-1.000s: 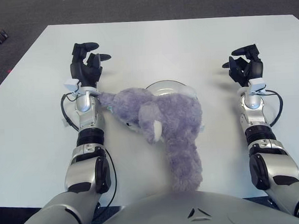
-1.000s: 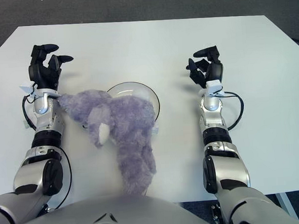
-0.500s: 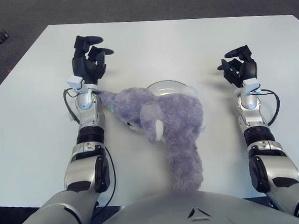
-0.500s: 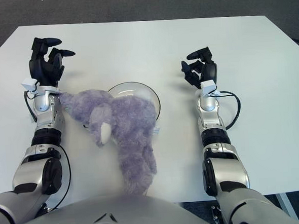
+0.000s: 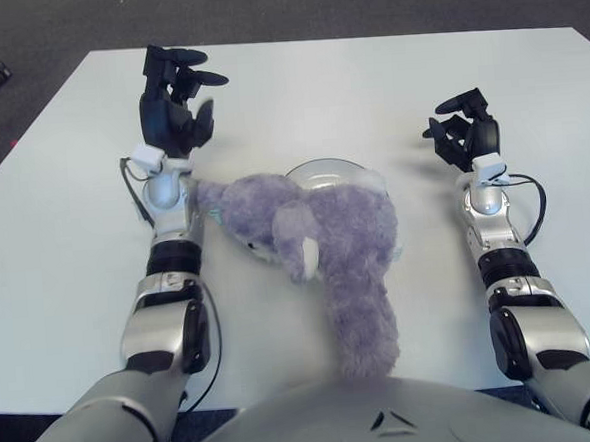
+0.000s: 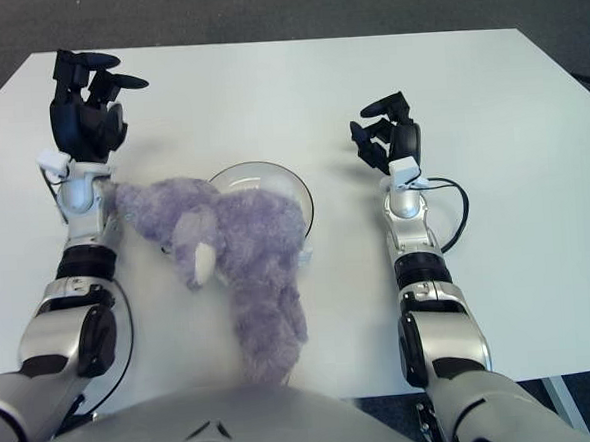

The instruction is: Put the doll into the plate.

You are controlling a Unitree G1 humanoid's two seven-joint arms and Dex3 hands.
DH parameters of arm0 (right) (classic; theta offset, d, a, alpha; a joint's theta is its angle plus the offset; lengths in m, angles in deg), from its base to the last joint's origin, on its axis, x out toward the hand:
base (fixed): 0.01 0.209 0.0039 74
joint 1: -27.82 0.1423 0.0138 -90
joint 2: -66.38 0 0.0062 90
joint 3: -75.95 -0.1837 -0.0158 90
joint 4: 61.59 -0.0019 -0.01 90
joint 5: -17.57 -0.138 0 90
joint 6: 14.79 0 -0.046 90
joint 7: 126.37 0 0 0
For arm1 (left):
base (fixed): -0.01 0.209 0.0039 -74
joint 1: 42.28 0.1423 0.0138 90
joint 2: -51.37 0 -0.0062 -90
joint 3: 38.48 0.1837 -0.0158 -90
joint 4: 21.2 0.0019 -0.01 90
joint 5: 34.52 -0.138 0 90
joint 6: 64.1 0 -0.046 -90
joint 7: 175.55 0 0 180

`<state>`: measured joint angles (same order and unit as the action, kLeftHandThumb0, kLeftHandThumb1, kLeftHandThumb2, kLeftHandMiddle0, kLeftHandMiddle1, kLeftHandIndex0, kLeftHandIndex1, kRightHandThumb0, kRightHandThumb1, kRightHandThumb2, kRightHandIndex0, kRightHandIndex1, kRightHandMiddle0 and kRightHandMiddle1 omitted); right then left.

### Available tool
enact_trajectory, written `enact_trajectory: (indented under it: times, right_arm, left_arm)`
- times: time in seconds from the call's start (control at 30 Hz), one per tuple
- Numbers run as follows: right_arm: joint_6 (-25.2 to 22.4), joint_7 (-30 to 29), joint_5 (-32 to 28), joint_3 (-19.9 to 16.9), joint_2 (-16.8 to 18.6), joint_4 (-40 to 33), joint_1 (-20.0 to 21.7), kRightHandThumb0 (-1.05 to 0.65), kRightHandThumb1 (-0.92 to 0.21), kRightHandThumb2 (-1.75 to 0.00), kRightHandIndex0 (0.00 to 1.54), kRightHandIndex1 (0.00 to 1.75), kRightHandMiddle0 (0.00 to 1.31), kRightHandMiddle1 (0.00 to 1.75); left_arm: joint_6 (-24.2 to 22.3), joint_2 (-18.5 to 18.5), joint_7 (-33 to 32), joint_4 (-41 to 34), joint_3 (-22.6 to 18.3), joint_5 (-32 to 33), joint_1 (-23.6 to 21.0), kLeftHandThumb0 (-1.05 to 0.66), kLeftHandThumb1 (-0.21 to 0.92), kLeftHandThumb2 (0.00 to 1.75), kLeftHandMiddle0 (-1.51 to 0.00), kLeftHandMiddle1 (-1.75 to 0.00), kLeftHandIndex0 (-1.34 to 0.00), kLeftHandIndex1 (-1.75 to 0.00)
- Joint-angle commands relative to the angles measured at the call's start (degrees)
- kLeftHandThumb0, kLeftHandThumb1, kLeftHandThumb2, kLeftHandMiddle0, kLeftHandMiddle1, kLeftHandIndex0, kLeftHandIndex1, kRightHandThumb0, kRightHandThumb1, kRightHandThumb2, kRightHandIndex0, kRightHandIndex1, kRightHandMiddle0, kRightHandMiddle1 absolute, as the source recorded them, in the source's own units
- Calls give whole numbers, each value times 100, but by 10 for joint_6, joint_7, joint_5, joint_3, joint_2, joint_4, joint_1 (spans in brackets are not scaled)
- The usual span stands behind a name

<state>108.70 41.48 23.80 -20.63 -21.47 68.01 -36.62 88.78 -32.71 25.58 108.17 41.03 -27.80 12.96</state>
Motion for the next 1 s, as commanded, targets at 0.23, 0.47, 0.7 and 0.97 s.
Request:
enact_trajectory:
  times: [0.23,0.47,0.7,0.97]
  right_arm:
    - [-48,-9,20,13,11,-21,-23,-35,-92,-39,78,108,34,160]
    - [-83,-9,30,19,6,-34,-11,-35,-92,-39,79,104,34,159]
    - [-120,-7,43,24,3,-51,-6,-35,-92,-38,81,98,34,159]
    - [-144,-2,56,31,-1,-65,-8,-35,-92,-38,82,95,34,159]
  left_arm:
    - [-137,67,149,-37,18,105,-15,-78,86,0,-54,0,-21,-47]
    - [-198,113,215,-70,32,110,-24,-79,86,0,-51,0,-18,-52]
    - [-255,146,260,-116,33,108,-25,-84,85,0,-45,0,-22,-42]
    - [-303,151,312,-135,28,143,-27,-91,89,1,-41,0,-24,-31]
